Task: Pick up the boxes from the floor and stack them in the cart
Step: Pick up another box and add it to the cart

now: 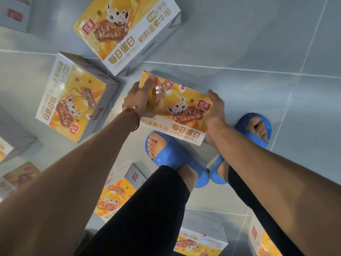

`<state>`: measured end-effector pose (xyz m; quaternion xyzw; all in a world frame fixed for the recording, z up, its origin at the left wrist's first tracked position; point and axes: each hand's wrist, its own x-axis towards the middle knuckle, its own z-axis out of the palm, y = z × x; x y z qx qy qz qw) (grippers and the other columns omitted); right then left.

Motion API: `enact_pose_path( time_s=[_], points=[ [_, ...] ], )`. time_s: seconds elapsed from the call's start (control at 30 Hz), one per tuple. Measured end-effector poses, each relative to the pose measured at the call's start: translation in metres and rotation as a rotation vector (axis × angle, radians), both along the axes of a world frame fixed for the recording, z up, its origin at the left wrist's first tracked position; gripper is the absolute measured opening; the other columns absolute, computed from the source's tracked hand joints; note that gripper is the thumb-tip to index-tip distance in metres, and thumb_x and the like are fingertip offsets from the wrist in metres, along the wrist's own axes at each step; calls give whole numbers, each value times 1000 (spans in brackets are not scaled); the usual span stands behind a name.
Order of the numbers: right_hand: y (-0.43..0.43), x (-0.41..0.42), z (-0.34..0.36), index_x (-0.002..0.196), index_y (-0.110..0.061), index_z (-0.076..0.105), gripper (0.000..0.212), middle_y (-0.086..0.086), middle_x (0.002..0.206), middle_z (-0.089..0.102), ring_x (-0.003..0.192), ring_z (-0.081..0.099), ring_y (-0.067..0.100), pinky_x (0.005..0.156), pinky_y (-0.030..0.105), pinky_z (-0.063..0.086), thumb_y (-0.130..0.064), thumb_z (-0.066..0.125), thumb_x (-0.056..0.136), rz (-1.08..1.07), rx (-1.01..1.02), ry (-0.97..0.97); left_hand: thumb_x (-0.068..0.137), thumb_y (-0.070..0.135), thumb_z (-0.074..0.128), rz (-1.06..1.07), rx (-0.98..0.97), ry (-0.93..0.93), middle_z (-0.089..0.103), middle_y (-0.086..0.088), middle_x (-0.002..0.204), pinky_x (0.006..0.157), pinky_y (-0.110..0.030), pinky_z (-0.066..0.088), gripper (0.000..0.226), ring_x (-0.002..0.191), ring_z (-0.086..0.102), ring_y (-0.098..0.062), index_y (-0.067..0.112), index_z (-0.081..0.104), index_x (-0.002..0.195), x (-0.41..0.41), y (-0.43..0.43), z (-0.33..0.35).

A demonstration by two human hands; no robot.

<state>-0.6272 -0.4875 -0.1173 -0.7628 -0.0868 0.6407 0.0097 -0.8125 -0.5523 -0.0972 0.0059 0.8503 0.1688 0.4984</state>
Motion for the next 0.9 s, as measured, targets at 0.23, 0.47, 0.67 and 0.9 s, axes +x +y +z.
enact_pose_path(
  time_s=[0.23, 0.47, 0.67, 0.9],
  points=[
    [-3, 22, 69, 128, -30, 64, 83, 4, 108, 78, 94, 76, 32, 81, 45, 59, -75, 70, 58, -1, -11, -42, 63, 88, 52, 62, 7, -46, 65, -2, 127, 108, -54, 40, 85, 119, 59, -33, 34, 59, 128, 16, -1, 65],
    [-5, 54, 188, 142, -41, 55, 102, -10, 125, 72, 109, 73, 26, 93, 47, 55, -81, 82, 53, -30, 40, -74, 48, 103, 48, 145, 20, -109, 65, 3, 130, 103, -52, 46, 104, 113, 64, -29, 43, 55, 133, 41, -8, 186],
    [12, 68, 353, 149, -28, 43, 85, 9, 105, 79, 92, 79, 33, 90, 60, 59, -53, 80, 77, -11, 118, 51, 81, 70, 58, 244, 136, -145, 59, 8, 133, 101, -40, 47, 71, 115, 59, -19, 44, 43, 145, 64, 5, 330],
    [42, 81, 491, 134, -21, 58, 60, 7, 95, 80, 89, 79, 31, 92, 57, 60, -36, 81, 80, 50, 192, 91, 79, 54, 66, 401, 171, -164, 77, 3, 93, 90, -48, 57, 35, 91, 74, -24, 35, 67, 108, 87, 16, 481]
  ],
)
